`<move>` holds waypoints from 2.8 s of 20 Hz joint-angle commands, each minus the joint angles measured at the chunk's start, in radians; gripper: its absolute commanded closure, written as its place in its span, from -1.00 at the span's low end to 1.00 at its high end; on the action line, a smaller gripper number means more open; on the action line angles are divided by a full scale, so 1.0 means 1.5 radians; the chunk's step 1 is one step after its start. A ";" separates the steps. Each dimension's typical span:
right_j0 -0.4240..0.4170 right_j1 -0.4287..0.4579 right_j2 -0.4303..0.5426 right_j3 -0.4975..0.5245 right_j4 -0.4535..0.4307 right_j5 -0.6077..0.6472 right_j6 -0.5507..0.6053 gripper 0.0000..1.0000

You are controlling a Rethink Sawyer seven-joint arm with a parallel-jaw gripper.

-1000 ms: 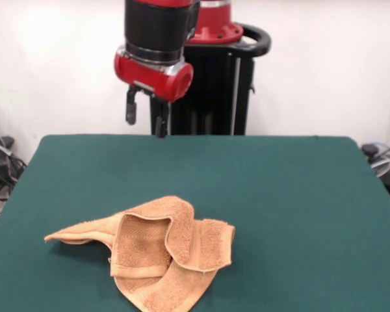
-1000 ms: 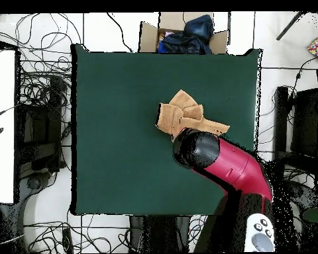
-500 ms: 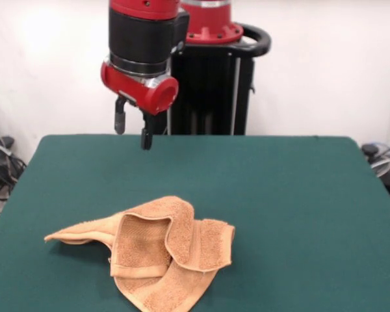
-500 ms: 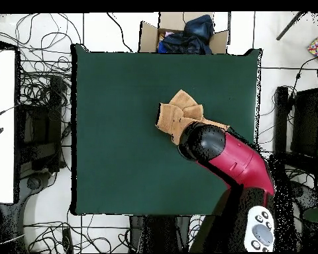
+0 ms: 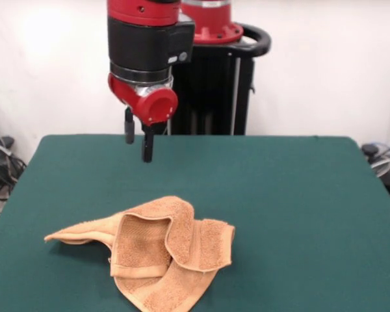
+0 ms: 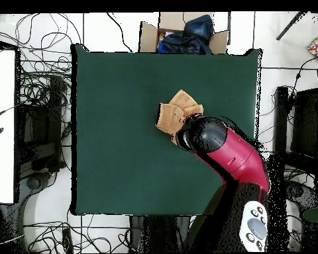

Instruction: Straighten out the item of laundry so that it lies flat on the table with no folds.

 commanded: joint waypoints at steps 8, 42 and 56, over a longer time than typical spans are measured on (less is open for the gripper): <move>0.030 0.059 -0.004 -0.023 0.092 0.062 0.312 -1.00; 0.102 0.103 0.005 -0.044 0.039 -0.002 0.256 -1.00; 0.027 0.105 0.104 -0.020 -0.011 -0.059 0.145 -1.00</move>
